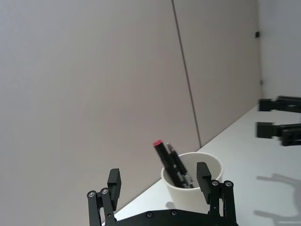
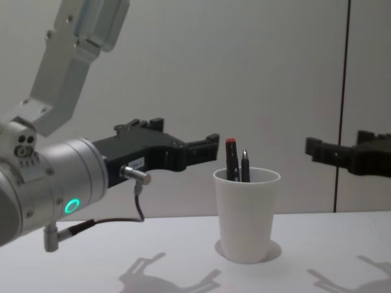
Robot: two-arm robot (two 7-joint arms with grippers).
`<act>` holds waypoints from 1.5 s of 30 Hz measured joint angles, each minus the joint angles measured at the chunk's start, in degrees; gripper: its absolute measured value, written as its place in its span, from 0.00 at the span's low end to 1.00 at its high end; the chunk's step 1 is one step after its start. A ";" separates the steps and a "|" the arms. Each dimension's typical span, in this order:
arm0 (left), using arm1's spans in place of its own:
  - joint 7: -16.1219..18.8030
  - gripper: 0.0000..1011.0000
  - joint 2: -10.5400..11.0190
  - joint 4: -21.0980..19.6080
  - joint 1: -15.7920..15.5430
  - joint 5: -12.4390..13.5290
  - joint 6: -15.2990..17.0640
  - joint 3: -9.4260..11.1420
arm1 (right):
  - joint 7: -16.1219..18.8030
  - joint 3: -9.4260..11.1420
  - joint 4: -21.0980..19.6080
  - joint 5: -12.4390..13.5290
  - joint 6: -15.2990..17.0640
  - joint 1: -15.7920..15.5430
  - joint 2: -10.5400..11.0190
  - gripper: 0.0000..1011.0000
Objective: Place the pen into the pen holder.
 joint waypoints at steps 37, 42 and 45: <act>7.75 0.99 0.08 -0.73 1.35 4.11 1.03 0.43 | -5.62 1.55 -5.10 -2.50 -0.63 -6.82 0.68 0.99; 7.75 0.99 0.08 -0.71 1.35 4.11 1.00 0.43 | -5.61 1.54 -5.10 -2.50 -0.61 -6.82 0.68 0.99; 7.75 0.99 0.08 -0.70 1.35 4.11 1.00 0.43 | -5.61 1.54 -5.10 -2.50 -0.61 -6.82 0.68 0.99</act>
